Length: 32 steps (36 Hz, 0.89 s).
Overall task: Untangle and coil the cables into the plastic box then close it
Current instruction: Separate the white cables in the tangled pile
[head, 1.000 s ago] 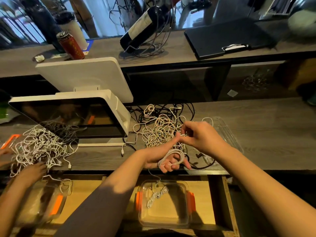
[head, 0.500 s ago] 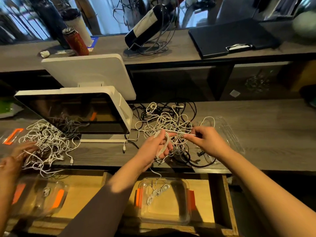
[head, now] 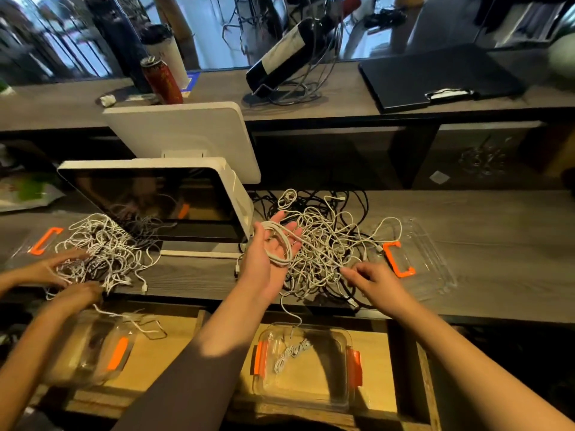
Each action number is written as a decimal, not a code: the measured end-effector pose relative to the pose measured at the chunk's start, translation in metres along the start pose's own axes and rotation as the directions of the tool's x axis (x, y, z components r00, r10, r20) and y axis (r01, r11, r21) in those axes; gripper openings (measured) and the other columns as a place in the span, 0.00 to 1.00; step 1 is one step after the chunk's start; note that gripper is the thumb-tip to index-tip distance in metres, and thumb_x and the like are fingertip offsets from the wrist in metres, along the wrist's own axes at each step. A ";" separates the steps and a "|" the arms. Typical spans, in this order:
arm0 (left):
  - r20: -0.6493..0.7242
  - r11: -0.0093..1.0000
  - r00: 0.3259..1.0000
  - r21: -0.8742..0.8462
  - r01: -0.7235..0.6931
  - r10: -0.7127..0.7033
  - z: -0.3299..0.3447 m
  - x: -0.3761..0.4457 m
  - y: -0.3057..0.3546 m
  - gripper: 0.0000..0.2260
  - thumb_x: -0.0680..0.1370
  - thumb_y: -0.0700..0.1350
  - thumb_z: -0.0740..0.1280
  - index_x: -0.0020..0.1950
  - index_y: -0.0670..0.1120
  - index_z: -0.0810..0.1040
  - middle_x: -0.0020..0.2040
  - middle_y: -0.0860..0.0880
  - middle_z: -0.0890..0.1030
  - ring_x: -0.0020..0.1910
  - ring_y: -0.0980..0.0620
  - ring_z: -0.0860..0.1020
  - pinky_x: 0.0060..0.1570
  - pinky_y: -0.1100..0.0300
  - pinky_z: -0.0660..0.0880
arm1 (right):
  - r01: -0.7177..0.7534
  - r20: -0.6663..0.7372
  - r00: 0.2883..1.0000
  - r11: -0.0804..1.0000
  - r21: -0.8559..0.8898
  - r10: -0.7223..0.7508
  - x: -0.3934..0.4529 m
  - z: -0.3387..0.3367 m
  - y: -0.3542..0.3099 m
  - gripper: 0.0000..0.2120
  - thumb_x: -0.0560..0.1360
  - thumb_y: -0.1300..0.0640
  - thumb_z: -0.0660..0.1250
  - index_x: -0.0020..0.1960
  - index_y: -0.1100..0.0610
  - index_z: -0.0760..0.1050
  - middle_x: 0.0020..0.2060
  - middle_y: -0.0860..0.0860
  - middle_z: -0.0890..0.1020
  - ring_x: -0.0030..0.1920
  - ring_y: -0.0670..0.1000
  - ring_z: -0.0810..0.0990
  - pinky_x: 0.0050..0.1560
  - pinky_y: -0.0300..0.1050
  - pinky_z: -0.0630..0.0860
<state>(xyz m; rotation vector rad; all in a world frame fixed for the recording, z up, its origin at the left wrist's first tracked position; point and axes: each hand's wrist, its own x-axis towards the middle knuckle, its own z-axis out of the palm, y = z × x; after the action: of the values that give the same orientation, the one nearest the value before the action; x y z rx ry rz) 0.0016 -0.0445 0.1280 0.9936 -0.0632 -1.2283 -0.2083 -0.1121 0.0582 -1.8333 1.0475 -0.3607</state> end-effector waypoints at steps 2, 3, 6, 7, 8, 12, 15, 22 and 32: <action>-0.012 0.997 1.000 -0.083 0.006 -0.007 0.001 0.000 -0.001 0.22 0.86 0.57 0.51 0.64 0.45 0.77 0.47 0.42 0.85 0.50 0.46 0.84 0.57 0.49 0.77 | 0.027 0.043 0.999 0.999 -0.019 -0.026 -0.006 0.005 -0.003 0.18 0.78 0.40 0.61 0.35 0.50 0.71 0.25 0.41 0.71 0.28 0.41 0.69 0.35 0.44 0.68; -0.026 0.993 1.000 -0.114 0.005 -0.008 0.002 0.001 -0.001 0.22 0.86 0.57 0.52 0.65 0.44 0.76 0.44 0.42 0.84 0.47 0.46 0.83 0.55 0.49 0.78 | 0.041 0.056 0.998 0.999 -0.024 -0.039 -0.008 0.007 -0.004 0.16 0.79 0.43 0.62 0.36 0.49 0.71 0.26 0.41 0.73 0.29 0.42 0.70 0.35 0.45 0.69; -0.107 0.989 0.994 -0.148 -0.019 0.003 0.003 0.005 -0.004 0.23 0.85 0.57 0.52 0.67 0.43 0.75 0.41 0.44 0.79 0.43 0.48 0.79 0.52 0.49 0.78 | 0.076 0.074 0.995 0.994 -0.073 -0.071 -0.016 0.013 -0.010 0.11 0.82 0.47 0.62 0.42 0.48 0.73 0.32 0.46 0.76 0.33 0.46 0.75 0.38 0.51 0.72; -0.138 0.989 0.990 -0.148 -0.025 0.004 0.003 0.007 -0.006 0.23 0.85 0.58 0.52 0.68 0.43 0.75 0.41 0.44 0.77 0.42 0.49 0.77 0.51 0.50 0.78 | 0.078 0.082 0.994 0.991 -0.105 -0.070 -0.018 0.013 -0.013 0.11 0.82 0.47 0.61 0.43 0.49 0.73 0.33 0.48 0.77 0.35 0.47 0.76 0.39 0.52 0.73; -0.160 0.989 0.987 -0.147 -0.030 0.006 0.004 0.008 -0.007 0.23 0.85 0.58 0.53 0.69 0.43 0.75 0.41 0.45 0.76 0.41 0.50 0.76 0.50 0.51 0.78 | 0.077 0.089 0.994 0.987 -0.143 -0.064 -0.019 0.014 -0.016 0.11 0.82 0.46 0.60 0.44 0.49 0.73 0.33 0.49 0.78 0.35 0.49 0.77 0.39 0.52 0.73; -0.198 0.987 0.980 -0.157 -0.045 0.013 0.006 0.014 -0.009 0.23 0.85 0.58 0.53 0.70 0.44 0.74 0.38 0.47 0.73 0.36 0.52 0.72 0.43 0.54 0.78 | 0.008 0.082 0.997 0.958 -0.286 0.016 -0.015 0.008 -0.019 0.18 0.82 0.43 0.58 0.42 0.54 0.74 0.32 0.51 0.78 0.33 0.49 0.77 0.38 0.49 0.73; -0.184 0.985 0.983 -0.166 -0.050 0.018 0.008 0.018 -0.007 0.22 0.85 0.58 0.53 0.67 0.44 0.75 0.38 0.47 0.72 0.35 0.52 0.71 0.41 0.54 0.77 | -0.144 -0.012 0.989 0.961 -0.236 0.145 -0.008 -0.001 -0.008 0.25 0.80 0.39 0.59 0.34 0.56 0.70 0.25 0.50 0.73 0.27 0.48 0.73 0.33 0.47 0.69; -0.199 0.994 0.974 0.008 -0.105 0.105 0.012 0.018 -0.010 0.22 0.85 0.59 0.52 0.62 0.46 0.77 0.35 0.49 0.71 0.32 0.55 0.69 0.35 0.60 0.69 | -0.051 0.029 0.998 0.980 -0.193 0.058 -0.005 -0.016 -0.008 0.15 0.82 0.46 0.60 0.41 0.53 0.74 0.30 0.45 0.74 0.32 0.45 0.73 0.37 0.46 0.69; -0.144 0.851 0.955 0.502 -0.154 0.258 0.016 0.018 -0.011 0.19 0.85 0.60 0.50 0.60 0.53 0.77 0.37 0.52 0.67 0.35 0.55 0.66 0.39 0.59 0.66 | 0.273 0.372 0.915 0.919 -0.283 -0.157 -0.043 0.006 -0.070 0.09 0.83 0.45 0.58 0.52 0.48 0.74 0.39 0.45 0.79 0.39 0.44 0.76 0.37 0.35 0.67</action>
<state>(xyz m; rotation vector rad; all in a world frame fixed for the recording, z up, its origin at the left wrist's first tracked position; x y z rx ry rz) -0.0087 -0.0685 0.1221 1.5101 -0.3234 -0.9163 -0.1946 -0.0624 0.1221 -2.2264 0.6887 0.0153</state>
